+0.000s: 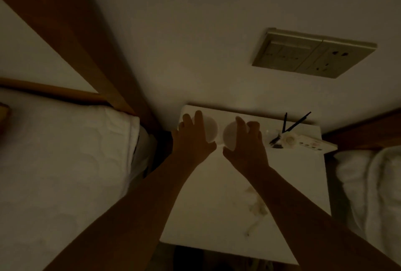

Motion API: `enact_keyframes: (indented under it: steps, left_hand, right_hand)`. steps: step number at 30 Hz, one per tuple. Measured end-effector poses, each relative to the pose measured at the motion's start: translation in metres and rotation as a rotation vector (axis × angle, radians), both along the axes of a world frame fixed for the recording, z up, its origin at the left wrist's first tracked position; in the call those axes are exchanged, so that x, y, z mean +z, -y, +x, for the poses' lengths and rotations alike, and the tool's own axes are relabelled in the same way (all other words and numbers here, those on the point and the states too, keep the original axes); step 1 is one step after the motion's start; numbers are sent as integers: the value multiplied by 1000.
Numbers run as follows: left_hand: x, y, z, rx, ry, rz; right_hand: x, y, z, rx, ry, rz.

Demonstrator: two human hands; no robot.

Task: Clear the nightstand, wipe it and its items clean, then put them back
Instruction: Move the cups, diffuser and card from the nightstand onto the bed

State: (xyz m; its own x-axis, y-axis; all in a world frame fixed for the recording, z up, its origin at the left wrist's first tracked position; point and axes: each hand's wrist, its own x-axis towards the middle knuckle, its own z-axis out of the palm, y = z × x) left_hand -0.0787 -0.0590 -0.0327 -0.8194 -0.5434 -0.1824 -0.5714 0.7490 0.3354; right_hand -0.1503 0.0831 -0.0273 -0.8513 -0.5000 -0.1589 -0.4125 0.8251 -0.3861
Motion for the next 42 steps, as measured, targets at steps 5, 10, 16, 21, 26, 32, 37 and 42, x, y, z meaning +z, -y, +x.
enact_keyframes:
  steps: [5, 10, 16, 21, 26, 32, 37, 42]
  left_hand:
    - [-6, 11, 83, 243, -5, 113]
    - [-8, 31, 199, 530, -23, 121]
    - [7, 45, 334, 892, -111, 137]
    - [22, 41, 431, 1210, -138, 116]
    - [22, 26, 514, 1410, -133, 68]
    - [10, 3, 580, 1490, -114, 13]
    - [-2, -13, 604, 1600, -86, 12]
    - [-11, -19, 606, 1630, -91, 73]
  right_hand:
    - [-5, 24, 59, 130, 61, -55]
    - [-4, 80, 121, 287, 208, -135]
    - [1, 152, 222, 575, 319, -171]
    - [6, 189, 307, 879, 293, -146]
    - [2, 209, 396, 1129, 261, -163]
    - [-3, 214, 484, 1298, 217, -114]
    - [-12, 205, 516, 1369, 197, -59]
    - [-21, 206, 518, 1395, 118, -21]
